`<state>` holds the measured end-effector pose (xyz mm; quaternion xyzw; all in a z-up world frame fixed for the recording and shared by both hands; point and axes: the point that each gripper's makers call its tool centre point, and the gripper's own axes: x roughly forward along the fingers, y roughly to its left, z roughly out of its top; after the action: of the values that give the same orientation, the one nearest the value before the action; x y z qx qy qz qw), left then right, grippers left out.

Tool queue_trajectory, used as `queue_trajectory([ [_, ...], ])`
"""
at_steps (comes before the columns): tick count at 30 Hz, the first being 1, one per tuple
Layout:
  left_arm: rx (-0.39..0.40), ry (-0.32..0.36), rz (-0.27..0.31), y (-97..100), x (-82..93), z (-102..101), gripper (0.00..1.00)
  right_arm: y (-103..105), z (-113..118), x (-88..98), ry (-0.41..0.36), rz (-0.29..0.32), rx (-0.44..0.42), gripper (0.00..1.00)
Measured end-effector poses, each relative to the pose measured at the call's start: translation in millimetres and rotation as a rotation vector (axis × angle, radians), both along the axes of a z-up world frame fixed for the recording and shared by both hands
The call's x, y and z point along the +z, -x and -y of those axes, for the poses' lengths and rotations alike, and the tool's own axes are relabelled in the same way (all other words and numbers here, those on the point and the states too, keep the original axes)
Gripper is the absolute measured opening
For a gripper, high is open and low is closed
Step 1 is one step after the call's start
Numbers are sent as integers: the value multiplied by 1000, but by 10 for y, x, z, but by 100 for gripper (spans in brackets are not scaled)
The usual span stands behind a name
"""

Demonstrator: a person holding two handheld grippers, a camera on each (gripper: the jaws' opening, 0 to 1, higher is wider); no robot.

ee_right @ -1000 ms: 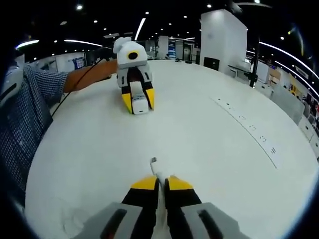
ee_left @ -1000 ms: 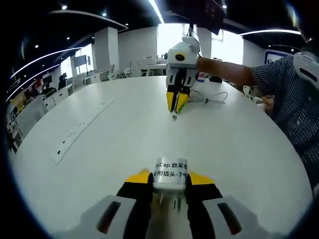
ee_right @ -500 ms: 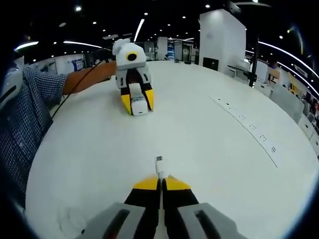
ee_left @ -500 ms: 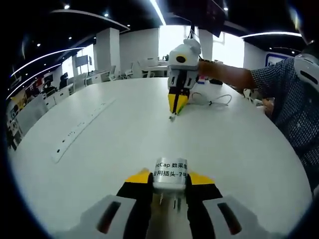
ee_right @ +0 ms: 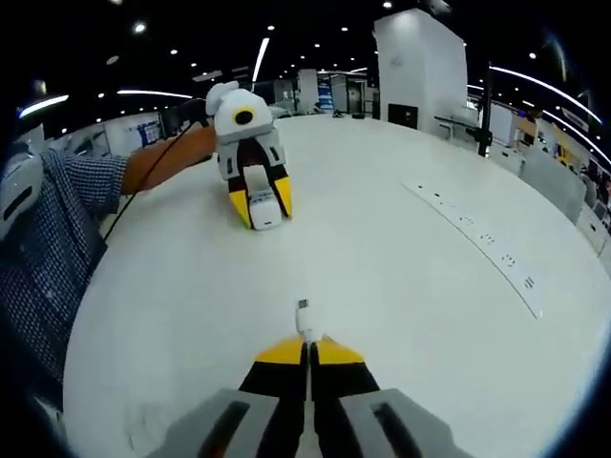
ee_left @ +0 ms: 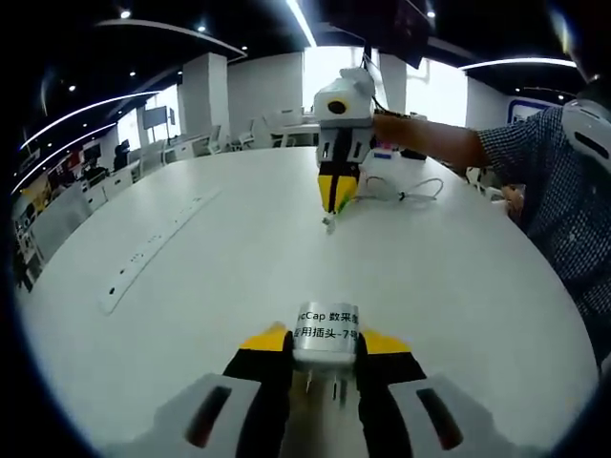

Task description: Plug the desk Type‑C cable into the charger adapter.

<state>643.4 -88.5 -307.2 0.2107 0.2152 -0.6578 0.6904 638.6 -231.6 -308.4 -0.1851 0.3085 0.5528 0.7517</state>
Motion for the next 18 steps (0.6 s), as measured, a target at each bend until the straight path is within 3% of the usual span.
queue_trajectory([
  [18,-35,-12,7,35,-3,85,26,40,-119,15,-15,-95,48,3],
])
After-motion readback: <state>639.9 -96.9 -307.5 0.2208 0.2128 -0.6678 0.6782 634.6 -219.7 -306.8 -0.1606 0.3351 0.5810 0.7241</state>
